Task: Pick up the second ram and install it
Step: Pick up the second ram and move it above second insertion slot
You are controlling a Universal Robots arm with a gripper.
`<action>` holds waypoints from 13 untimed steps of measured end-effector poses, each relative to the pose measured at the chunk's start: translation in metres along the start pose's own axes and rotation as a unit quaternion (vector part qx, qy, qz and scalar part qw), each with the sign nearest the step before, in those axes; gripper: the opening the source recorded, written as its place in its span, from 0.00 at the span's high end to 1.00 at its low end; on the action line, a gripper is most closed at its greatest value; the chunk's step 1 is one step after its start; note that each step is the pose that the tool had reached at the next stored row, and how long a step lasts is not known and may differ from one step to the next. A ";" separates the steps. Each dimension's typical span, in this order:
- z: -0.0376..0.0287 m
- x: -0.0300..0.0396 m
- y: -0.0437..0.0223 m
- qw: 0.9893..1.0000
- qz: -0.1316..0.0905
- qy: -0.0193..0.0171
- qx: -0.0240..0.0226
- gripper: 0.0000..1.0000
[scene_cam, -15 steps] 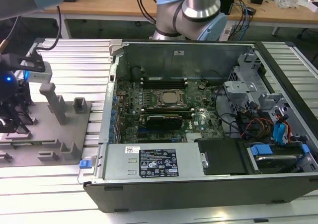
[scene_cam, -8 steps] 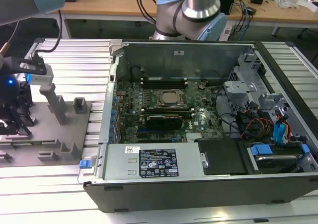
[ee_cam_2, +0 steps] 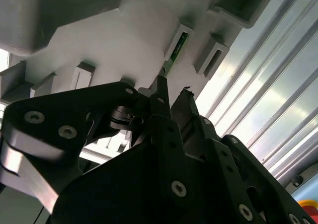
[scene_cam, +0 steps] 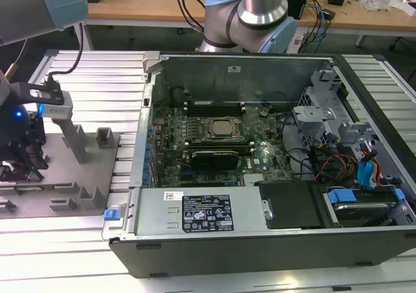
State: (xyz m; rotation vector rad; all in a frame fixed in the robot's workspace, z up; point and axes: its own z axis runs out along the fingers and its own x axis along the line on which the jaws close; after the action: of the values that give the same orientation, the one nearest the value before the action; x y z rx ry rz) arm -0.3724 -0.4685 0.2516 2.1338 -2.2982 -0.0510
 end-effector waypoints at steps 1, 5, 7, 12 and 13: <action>0.0005 0.0000 0.0000 1.000 0.000 0.000 0.000 0.70; 0.0041 0.0001 -0.0001 1.000 0.000 0.000 0.000 0.70; 0.0066 0.0003 0.0004 1.000 0.000 0.000 0.000 0.70; 0.0154 0.0023 0.0116 1.000 -0.003 0.000 0.000 0.70; 0.0195 0.0033 0.0127 1.000 -0.005 0.000 0.000 0.70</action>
State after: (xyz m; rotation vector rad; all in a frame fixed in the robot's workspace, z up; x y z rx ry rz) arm -0.3858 -0.4704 0.2324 2.1453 -2.2875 -0.0509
